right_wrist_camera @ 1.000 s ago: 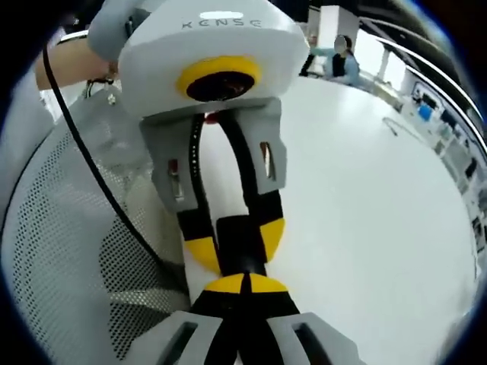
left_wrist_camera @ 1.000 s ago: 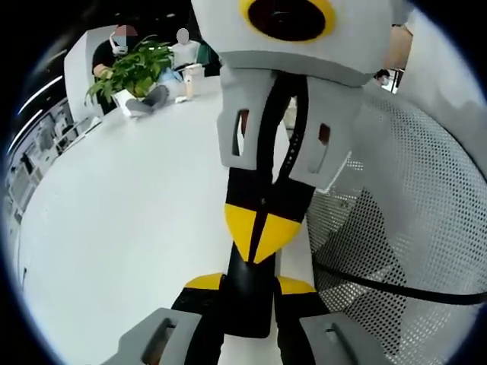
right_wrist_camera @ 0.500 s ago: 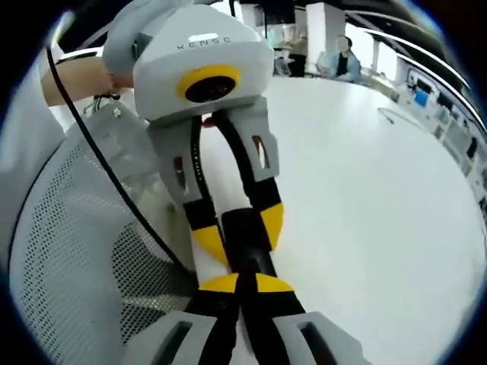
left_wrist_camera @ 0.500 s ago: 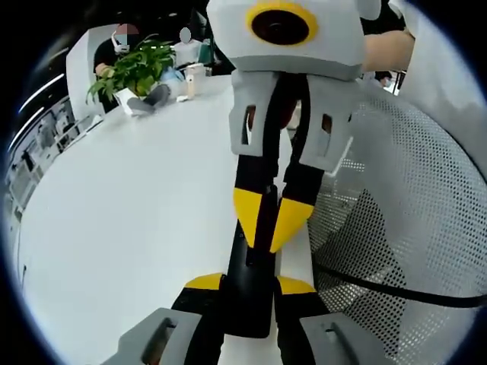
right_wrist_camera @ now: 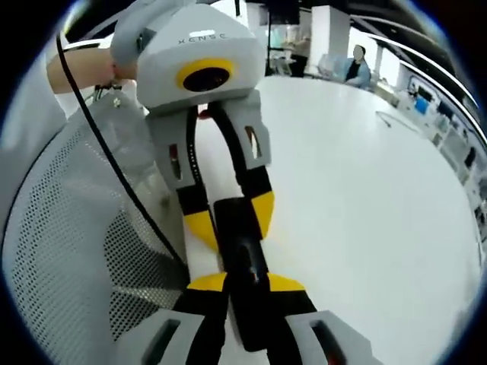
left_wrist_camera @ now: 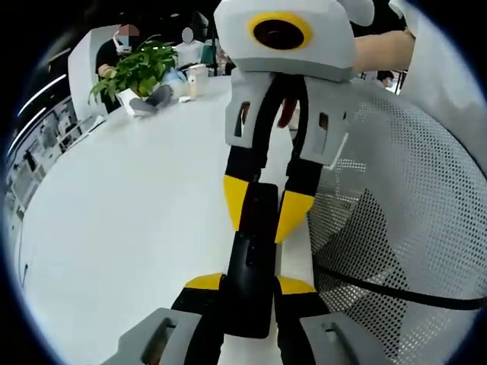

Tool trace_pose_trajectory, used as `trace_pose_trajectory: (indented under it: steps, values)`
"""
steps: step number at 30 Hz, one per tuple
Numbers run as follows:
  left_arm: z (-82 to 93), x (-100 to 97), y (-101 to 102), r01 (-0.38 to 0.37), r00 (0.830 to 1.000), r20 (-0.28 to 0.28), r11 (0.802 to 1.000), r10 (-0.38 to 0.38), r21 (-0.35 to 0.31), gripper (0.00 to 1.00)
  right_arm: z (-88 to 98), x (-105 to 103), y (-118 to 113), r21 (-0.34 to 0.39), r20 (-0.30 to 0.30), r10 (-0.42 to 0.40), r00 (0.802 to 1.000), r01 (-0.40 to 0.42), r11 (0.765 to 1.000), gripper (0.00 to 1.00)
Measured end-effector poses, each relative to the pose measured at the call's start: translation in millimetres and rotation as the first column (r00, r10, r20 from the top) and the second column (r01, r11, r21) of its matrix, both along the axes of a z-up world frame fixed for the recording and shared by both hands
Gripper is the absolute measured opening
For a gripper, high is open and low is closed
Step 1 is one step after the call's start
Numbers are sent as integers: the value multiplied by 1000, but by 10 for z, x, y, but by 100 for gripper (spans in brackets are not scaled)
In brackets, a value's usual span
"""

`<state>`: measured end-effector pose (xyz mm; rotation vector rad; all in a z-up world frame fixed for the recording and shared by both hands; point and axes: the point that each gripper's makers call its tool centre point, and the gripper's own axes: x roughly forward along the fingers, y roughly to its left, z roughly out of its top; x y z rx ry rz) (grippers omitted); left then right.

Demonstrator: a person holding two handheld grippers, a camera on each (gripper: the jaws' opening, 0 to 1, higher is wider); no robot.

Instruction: Press the specified remote control buttons in sequence, fully releasing each button before pressing the next.

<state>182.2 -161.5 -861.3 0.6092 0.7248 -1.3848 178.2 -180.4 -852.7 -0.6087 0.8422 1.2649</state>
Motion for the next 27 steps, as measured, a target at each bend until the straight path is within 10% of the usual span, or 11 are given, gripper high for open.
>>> trace_pose_trajectory:
  steps: [27]
  values:
    - [1,-5,-7,-6,1000,-4,1000,6,-9,24,-122,10,-134,-30,11,22,1000,-22,999,23]
